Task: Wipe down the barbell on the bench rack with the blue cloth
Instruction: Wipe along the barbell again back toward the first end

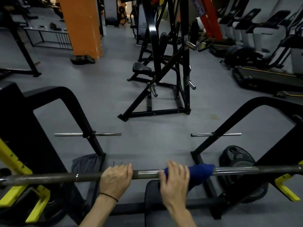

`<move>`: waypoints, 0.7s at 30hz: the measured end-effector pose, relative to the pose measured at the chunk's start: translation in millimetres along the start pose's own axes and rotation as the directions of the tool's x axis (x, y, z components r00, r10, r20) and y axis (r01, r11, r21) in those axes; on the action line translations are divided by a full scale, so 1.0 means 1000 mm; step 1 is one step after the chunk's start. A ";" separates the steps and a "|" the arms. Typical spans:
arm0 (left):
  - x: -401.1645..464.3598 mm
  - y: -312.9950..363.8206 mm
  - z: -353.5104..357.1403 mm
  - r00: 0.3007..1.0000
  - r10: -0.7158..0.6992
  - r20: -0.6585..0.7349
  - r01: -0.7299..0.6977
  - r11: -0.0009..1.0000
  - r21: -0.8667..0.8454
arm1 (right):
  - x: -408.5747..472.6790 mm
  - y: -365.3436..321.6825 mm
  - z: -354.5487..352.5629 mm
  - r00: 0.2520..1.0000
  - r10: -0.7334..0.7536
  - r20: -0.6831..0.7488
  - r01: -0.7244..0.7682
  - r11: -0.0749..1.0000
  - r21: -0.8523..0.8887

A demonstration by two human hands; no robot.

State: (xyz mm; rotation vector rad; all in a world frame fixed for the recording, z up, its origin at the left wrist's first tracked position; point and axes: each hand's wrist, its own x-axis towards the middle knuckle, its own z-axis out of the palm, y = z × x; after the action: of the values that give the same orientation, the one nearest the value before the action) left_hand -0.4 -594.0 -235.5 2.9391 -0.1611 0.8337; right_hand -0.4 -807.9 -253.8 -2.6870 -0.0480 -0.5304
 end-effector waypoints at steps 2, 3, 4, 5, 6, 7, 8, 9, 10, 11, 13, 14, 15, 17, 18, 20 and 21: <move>0.001 -0.003 0.002 0.998 0.011 0.069 -0.012 1.000 0.013 | -0.017 -0.037 0.014 0.990 -0.134 0.052 0.134 0.991 -0.001; 0.004 -0.005 0.003 0.993 0.018 0.118 -0.023 0.999 0.045 | -0.020 -0.045 0.015 0.967 -0.239 0.085 0.239 0.971 0.004; 0.007 -0.006 0.005 0.988 0.017 0.156 -0.028 0.997 0.074 | -0.016 -0.043 0.012 0.937 -0.330 0.117 0.332 0.943 0.007; 0.010 -0.007 0.006 0.980 -0.007 0.200 -0.012 0.995 0.096 | -0.009 -0.033 0.007 0.915 -0.378 0.139 0.383 0.924 -0.003; 0.015 -0.006 0.004 0.965 -0.048 0.258 0.021 0.994 0.107 | -0.003 -0.016 0.002 0.906 -0.398 0.142 0.405 0.914 -0.025; 0.019 -0.005 0.001 0.950 -0.078 0.301 0.044 0.992 0.121 | 0.004 0.004 -0.003 0.916 -0.387 0.107 0.394 0.918 -0.051; 0.021 -0.004 -0.001 0.943 -0.082 0.324 0.040 0.990 0.136 | 0.008 0.023 -0.009 0.939 -0.341 0.045 0.344 0.936 -0.070; 0.021 -0.003 -0.001 0.940 -0.069 0.334 0.024 0.991 0.135 | 0.009 0.037 -0.014 0.966 -0.258 -0.006 0.257 0.964 -0.065; 0.020 -0.002 -0.002 0.939 -0.074 0.337 0.028 0.990 0.140 | 0.007 0.039 -0.014 0.986 -0.162 -0.041 0.160 0.986 -0.044; 0.020 -0.002 -0.003 0.937 -0.094 0.337 0.054 0.991 0.125 | 0.004 0.030 -0.008 0.994 -0.078 -0.076 0.076 0.997 -0.022; 0.019 0.000 -0.005 0.946 -0.146 0.289 0.136 0.989 0.053 | -0.005 -0.008 0.009 0.996 0.012 -0.091 -0.009 0.999 0.035; 0.018 0.001 -0.006 0.956 -0.172 0.239 0.168 0.985 0.040 | -0.012 -0.025 0.016 0.997 -0.041 -0.060 0.044 0.997 0.056; 0.015 0.002 -0.006 0.962 -0.169 0.216 0.166 0.986 0.031 | -0.018 -0.035 0.019 0.992 -0.129 -0.010 0.130 0.989 0.070; 0.009 0.003 -0.007 0.984 -0.114 0.135 0.113 0.993 0.016 | -0.019 -0.028 0.015 0.943 -0.324 0.076 0.322 0.946 0.032; 0.007 0.003 -0.007 0.990 -0.097 0.100 0.097 0.995 0.002 | -0.012 -0.017 0.008 0.917 -0.386 0.096 0.388 0.922 -0.001; 0.001 0.006 -0.006 0.997 -0.066 0.036 0.067 0.998 -0.018 | 0.000 0.006 -0.001 0.909 -0.405 0.096 0.410 0.911 -0.035; -0.003 0.008 -0.004 0.998 -0.070 0.010 0.070 0.997 -0.024 | 0.005 0.016 -0.004 0.931 -0.359 0.069 0.362 0.932 -0.033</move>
State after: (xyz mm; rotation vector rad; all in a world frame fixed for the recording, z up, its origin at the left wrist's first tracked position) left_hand -6.1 -601.6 -233.3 2.9082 -0.0681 0.8026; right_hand 4.2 -824.0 -254.4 -2.7499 -0.5642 -0.5602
